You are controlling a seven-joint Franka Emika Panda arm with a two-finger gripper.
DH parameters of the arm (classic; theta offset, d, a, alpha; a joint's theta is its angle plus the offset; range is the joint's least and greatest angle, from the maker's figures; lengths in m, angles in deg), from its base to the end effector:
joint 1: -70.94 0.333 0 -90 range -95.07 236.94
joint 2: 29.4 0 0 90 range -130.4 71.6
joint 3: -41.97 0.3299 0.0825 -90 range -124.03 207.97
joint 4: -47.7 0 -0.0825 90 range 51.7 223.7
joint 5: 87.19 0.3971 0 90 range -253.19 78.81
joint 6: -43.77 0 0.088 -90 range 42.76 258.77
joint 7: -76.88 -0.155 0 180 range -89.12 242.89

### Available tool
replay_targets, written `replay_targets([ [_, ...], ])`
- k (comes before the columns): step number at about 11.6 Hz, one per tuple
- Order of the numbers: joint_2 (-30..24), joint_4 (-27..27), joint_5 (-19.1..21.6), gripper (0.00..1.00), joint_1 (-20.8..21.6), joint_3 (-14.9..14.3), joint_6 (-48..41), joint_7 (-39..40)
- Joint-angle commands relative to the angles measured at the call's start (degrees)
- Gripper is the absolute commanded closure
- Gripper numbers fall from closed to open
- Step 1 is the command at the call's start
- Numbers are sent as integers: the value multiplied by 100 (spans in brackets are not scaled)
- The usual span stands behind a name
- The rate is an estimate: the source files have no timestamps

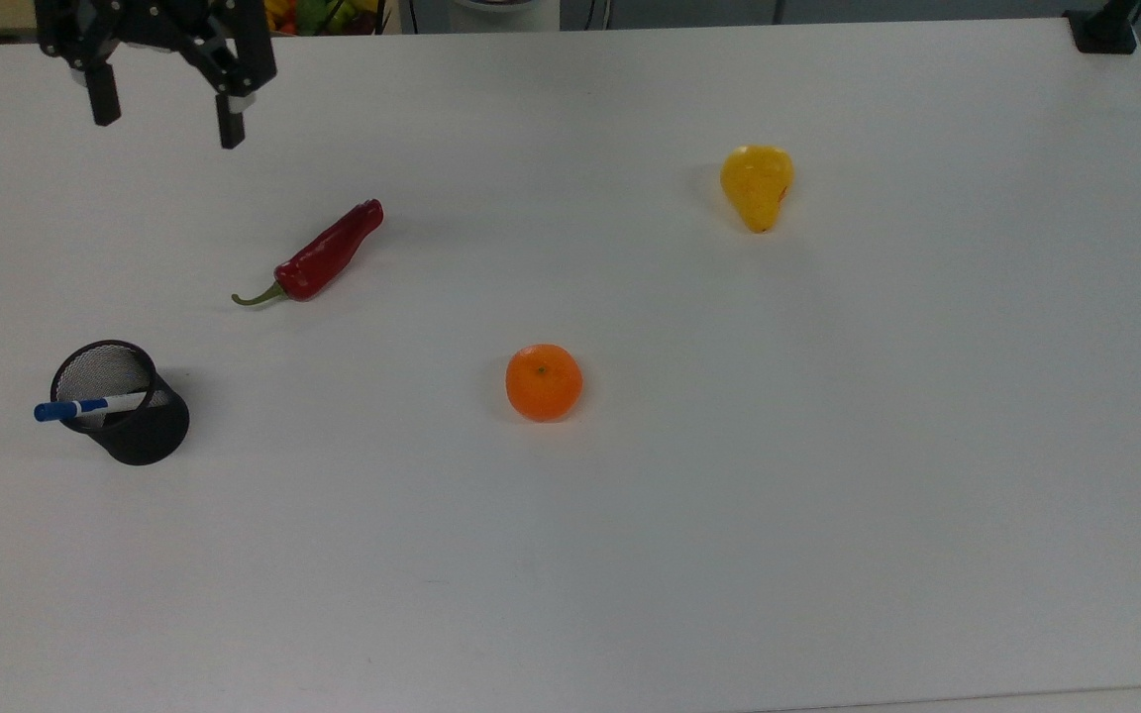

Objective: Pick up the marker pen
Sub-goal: 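Move the gripper over the black mesh pen cup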

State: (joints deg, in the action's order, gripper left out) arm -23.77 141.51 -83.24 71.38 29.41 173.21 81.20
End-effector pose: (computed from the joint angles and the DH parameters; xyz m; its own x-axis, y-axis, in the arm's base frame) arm 0.6600 -0.1311 0.5808 0.8528 -0.1390 0.5034 -0.1558 -0.9877 -0.0088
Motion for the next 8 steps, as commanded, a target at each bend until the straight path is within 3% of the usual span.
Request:
replay_targets([
  [1, 263, 41, 45, 0, -88, -176, 739, 69],
  [8, 1115, -3, 71, 0, -281, -229, 2146, -291],
])
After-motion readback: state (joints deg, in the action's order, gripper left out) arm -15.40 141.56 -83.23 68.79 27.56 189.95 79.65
